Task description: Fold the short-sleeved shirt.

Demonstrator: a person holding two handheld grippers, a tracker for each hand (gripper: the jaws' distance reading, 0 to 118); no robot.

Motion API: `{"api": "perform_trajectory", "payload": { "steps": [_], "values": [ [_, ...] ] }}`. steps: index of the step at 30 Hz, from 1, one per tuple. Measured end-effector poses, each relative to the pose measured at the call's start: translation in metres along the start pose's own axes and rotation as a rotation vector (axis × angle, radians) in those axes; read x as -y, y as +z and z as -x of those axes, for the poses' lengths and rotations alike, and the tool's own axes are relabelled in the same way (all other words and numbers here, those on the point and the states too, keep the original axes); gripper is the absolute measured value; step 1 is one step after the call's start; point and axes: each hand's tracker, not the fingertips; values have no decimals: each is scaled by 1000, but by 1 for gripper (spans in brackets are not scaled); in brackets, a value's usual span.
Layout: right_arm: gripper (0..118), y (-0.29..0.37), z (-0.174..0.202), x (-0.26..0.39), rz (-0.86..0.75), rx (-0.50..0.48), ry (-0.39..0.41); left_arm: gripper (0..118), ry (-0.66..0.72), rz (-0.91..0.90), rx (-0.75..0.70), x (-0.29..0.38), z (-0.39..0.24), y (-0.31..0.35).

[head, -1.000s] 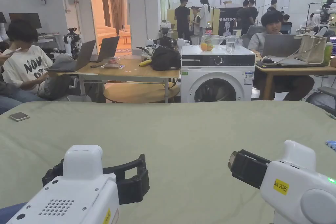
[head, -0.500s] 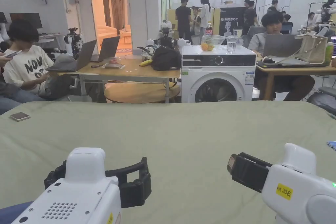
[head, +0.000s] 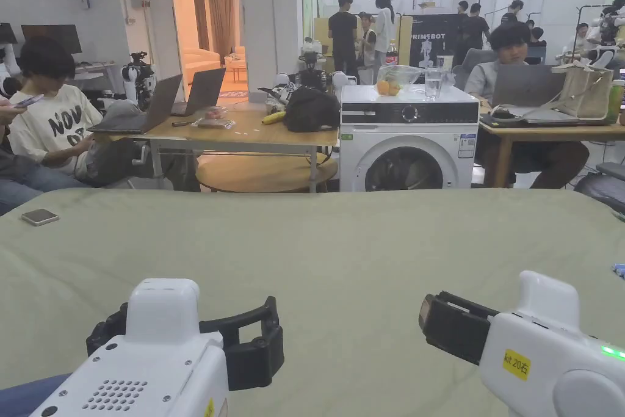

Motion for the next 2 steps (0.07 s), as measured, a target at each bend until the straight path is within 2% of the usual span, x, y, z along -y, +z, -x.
{"api": "perform_trajectory", "payload": {
  "steps": [2],
  "values": [
    [118, 1, 0, 2, -10, -6, 3, 118, 6, 1, 5, 0, 0, 0]
  ]
}}
